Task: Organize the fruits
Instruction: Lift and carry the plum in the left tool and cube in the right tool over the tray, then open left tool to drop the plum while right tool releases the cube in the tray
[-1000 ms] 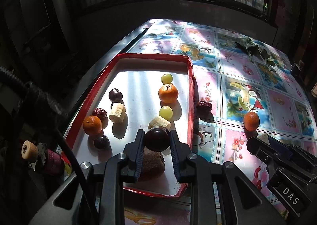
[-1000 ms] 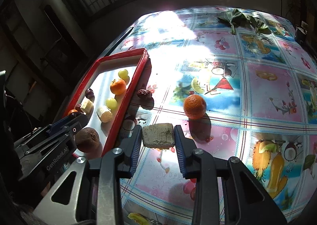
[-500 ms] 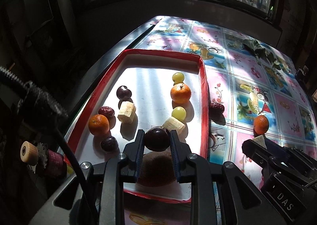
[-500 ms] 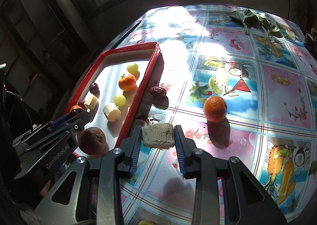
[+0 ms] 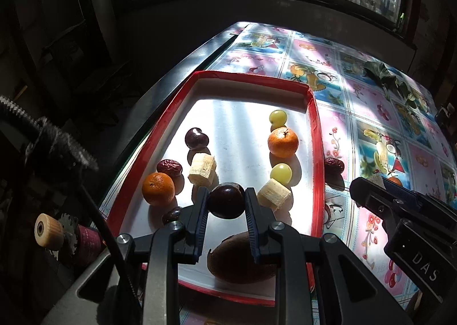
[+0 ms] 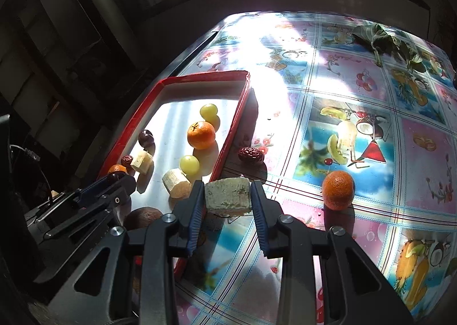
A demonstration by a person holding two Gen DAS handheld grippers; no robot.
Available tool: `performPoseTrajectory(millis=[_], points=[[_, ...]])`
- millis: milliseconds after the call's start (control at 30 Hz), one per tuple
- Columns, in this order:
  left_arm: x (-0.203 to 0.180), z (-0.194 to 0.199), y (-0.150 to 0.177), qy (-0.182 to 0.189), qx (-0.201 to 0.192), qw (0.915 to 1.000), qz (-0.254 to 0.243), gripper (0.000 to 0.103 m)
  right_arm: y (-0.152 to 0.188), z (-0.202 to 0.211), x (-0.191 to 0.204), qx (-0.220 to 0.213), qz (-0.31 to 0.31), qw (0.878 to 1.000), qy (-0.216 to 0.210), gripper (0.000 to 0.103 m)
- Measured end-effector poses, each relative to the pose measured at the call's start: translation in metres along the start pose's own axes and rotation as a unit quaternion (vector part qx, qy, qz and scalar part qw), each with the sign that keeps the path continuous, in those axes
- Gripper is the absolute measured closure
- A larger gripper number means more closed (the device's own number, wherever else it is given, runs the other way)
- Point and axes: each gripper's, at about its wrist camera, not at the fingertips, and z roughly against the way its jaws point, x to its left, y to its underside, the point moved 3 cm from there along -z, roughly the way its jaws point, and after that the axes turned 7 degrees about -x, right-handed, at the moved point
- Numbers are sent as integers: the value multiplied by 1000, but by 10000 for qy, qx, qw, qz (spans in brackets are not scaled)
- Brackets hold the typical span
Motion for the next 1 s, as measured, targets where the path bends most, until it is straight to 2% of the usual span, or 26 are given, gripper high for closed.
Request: performPoseTrajectory(millis=[100,233,433,633,800,1000], points=[[4,-4,-5,36,29,10000,25,79,-8,-7,6,-12,57,10000,-41,68],[16,-18,-18,280,227,9990,262,79,-24,-20,11,-14,51,9999,-138,68],[35,-44,-45,546,438,9952,677,79,-56,-55,17,21,53,9999,-161,68],[40,-77,-67,625,660,9923,843,79,-86,-96,27,121,108,9998,-73,68],[39,-105,-77,519,832,9912,892,79,-98,-130,28,324,185,9992,113,68],[31,-130,-79,370,1040,9910,763,79,-96,-154,28,559,317,9976,273,68]])
